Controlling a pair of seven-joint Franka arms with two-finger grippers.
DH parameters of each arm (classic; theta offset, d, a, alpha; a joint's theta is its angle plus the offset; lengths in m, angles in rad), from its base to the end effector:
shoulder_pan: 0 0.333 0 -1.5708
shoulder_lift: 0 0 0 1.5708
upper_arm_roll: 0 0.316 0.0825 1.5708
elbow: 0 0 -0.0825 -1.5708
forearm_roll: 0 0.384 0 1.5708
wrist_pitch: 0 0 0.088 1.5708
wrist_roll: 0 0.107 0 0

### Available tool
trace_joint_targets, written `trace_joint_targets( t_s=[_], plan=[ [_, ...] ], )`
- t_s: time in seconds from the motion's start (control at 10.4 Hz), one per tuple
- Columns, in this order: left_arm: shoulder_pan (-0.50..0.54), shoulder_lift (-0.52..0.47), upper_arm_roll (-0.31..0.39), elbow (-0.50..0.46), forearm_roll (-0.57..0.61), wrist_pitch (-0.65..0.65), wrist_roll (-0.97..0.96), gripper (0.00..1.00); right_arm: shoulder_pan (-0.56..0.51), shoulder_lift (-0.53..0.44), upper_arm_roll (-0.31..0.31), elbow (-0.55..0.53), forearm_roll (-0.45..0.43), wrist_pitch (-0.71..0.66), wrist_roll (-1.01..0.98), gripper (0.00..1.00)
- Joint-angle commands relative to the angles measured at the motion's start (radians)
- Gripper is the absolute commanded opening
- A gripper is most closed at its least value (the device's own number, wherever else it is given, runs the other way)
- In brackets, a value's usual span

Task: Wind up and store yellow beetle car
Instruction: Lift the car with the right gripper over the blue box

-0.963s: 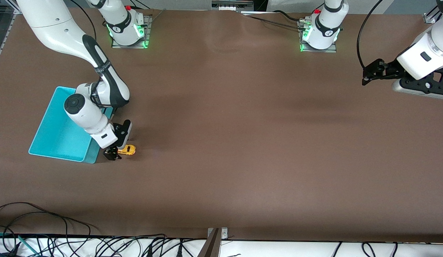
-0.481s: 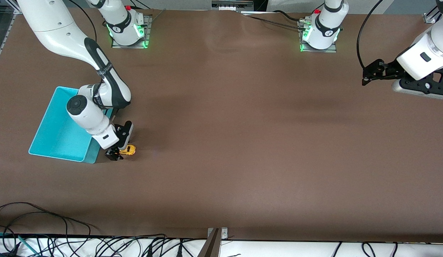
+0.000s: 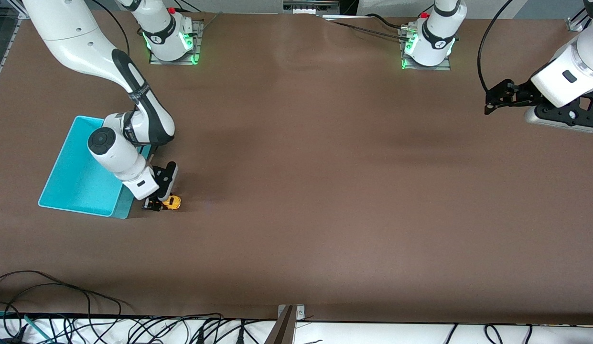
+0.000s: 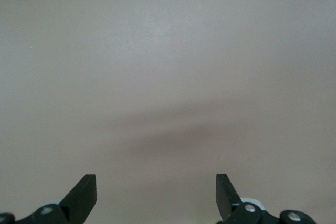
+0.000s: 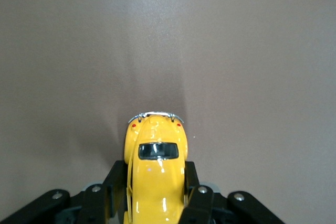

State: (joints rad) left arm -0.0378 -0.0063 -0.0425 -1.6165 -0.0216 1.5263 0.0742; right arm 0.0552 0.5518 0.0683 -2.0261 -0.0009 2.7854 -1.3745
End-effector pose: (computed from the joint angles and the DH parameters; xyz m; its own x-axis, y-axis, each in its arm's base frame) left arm 0.5442 -0.0463 0.6028 0.9846 -0.1545 -0.0820 -0.1528 -0.9879 0.0275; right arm 0.6146 0.0751 0.1925 0.0781 0.9941 0.0750 0.9763 -0.0915 0.1961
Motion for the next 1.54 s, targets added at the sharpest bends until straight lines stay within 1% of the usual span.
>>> trace_joint_targets(
  t_s=[0.0,0.1,0.29,0.58,0.67,0.87,1.25,1.44],
  plan=[
    [0.003,0.014,0.004,0.033,-0.024,-0.025,0.001,1.00,-0.003,-0.111,0.025,-0.016,0.016,-0.155,0.020,0.00],
    [0.003,0.014,0.004,0.033,-0.024,-0.025,0.001,1.00,-0.003,-0.151,0.028,-0.017,0.016,-0.228,0.026,0.00],
    [0.004,0.014,0.004,0.033,-0.024,-0.023,0.001,1.00,-0.003,-0.243,0.057,-0.026,0.016,-0.353,0.026,0.00],
    [0.004,0.014,0.004,0.033,-0.024,-0.025,0.001,1.00,-0.009,-0.377,0.058,-0.043,0.016,-0.560,0.009,0.00],
    [0.004,0.014,0.004,0.035,-0.024,-0.023,0.001,1.00,-0.015,-0.413,0.056,-0.049,0.015,-0.596,-0.017,0.00],
    [0.004,0.014,0.004,0.033,-0.024,-0.025,0.001,1.00,-0.059,-0.429,0.056,-0.051,0.013,-0.606,-0.114,0.00],
    [0.004,0.014,0.004,0.035,-0.024,-0.023,0.001,1.00,-0.204,-0.454,0.056,-0.057,0.009,-0.606,-0.459,0.00],
    [0.004,0.015,0.004,0.035,-0.024,-0.023,0.001,1.00,-0.282,-0.458,0.056,-0.054,0.004,-0.648,-0.627,0.00]
  ],
)
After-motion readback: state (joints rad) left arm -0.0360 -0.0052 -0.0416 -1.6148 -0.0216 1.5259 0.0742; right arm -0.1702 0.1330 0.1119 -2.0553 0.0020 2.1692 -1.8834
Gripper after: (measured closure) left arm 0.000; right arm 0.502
